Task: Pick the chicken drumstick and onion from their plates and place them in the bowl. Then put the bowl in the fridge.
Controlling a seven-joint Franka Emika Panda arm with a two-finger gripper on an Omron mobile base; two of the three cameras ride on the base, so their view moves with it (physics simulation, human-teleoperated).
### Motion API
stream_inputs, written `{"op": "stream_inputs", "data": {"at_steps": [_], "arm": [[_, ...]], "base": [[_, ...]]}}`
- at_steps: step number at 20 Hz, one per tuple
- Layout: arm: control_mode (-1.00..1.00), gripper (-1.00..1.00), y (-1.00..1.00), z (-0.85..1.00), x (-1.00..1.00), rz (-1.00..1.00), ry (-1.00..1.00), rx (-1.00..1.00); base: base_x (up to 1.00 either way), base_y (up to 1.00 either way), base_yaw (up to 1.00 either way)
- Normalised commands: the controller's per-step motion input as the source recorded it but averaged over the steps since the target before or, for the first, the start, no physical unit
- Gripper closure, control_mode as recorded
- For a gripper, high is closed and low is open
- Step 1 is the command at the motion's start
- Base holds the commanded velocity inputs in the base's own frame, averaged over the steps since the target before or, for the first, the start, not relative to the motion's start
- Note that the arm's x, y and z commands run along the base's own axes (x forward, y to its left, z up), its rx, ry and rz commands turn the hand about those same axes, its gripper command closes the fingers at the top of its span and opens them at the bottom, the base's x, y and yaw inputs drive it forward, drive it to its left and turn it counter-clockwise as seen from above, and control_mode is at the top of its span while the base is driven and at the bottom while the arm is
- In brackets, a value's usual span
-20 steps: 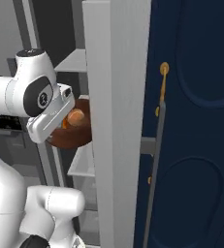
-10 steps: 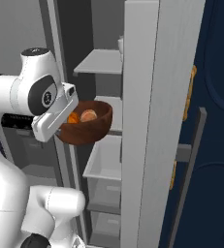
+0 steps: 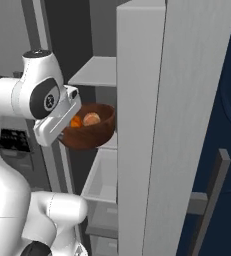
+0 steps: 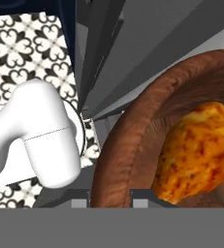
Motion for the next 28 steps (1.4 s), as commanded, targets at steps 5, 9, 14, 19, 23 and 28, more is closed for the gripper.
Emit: {"op": "stream_inputs", "data": {"at_steps": [5,9,14,19,23,28], "arm": [[1.0,1.0,0.0,0.0,0.0,0.0,0.0,0.0],[1.0,1.0,0.0,0.0,0.0,0.0,0.0,0.0],[-1.0,1.0,-0.15,-0.65,0.21,0.03,-0.08,0.0],[-1.0,1.0,-0.36,-0.3,0.75,0.04,-0.04,0.05],[-1.0,1.0,-0.29,-0.29,0.72,0.06,0.0,0.0],[-1.0,1.0,-0.22,-0.41,0.65,0.06,0.0,0.0]], "base": [[0.2,-0.01,0.0],[0.0,-0.01,0.0],[0.0,0.0,0.0],[0.0,0.0,0.0],[0.0,0.0,0.0],[0.0,0.0,0.0]]}}
